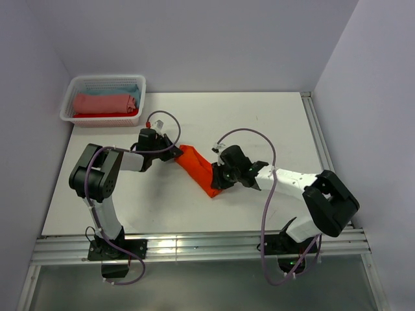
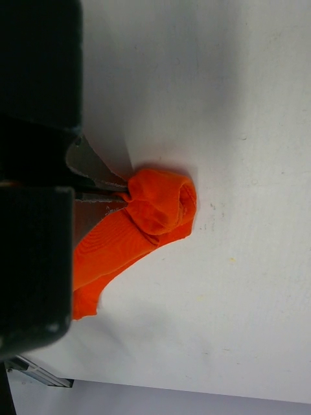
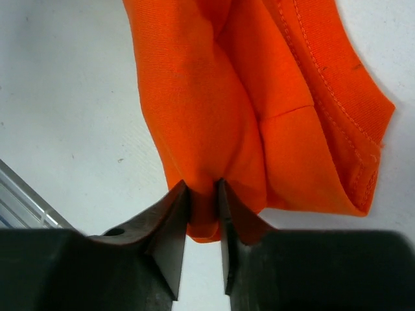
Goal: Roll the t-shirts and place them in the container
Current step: Roll the tshirt
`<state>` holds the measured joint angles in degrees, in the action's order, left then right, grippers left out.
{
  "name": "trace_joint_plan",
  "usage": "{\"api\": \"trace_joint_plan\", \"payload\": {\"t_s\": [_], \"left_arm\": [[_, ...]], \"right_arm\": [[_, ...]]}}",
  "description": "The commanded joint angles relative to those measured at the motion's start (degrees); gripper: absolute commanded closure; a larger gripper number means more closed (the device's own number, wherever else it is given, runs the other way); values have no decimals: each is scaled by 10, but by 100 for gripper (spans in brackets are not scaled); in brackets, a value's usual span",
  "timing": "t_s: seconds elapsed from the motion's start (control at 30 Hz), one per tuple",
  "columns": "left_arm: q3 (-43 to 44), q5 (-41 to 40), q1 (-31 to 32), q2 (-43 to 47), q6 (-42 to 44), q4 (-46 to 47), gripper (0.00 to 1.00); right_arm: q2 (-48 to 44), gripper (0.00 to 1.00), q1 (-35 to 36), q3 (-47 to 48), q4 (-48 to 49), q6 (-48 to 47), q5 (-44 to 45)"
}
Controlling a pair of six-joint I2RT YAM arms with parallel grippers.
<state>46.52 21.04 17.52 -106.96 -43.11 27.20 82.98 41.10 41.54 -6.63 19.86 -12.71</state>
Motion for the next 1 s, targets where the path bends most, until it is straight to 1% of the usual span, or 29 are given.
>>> {"api": "trace_joint_plan", "payload": {"t_s": [0.0,0.03,0.1,0.17,0.2,0.27,0.3,0.37,0.4,0.47,0.53,0.6,0.67,0.73,0.8,0.83,0.93,0.97], "left_arm": [[15,-19,1,21,22,-16,100],[13,-21,1,22,22,-17,100],[10,-22,1,24,24,-18,100],[6,-22,1,28,26,-15,100],[6,-21,1,30,26,-15,100],[5,-21,1,33,29,-21,100],[8,-22,1,35,30,-24,100],[10,-26,1,39,33,-33,100],[10,-28,1,40,34,-35,100],[13,-30,1,43,36,-42,99],[16,-29,1,44,39,-44,100],[15,-31,1,45,39,-45,99],[10,-35,1,47,38,-43,100],[5,-37,1,51,39,-46,100],[2,-43,1,53,38,-50,100],[0,-44,1,54,37,-48,100],[-10,-51,1,63,27,-47,100],[-16,-52,1,66,24,-46,100]], "right_arm": [[-4,76,-19,11,5,4,-19],[-10,80,-29,10,7,6,-33],[-25,84,-55,9,14,13,-69],[-25,90,-75,17,13,14,-93],[-23,94,-82,20,11,14,-119],[-14,99,-100,24,16,18,-156],[-3,100,-106,23,26,25,-200],[11,100,-127,21,42,33,-242],[20,100,-135,21,47,39,-287],[49,100,-153,10,82,58,-337],[85,100,-184,3,95,74,-389],[97,100,-204,1,94,72,-391],[94,100,-209,-2,88,70,-374],[90,98,-212,-3,78,65,-359],[86,80,-216,0,50,62,-330],[80,66,-220,-2,44,62,-320],[25,50,-224,-22,48,71,-279],[8,28,-224,-28,48,72,-262]]}}
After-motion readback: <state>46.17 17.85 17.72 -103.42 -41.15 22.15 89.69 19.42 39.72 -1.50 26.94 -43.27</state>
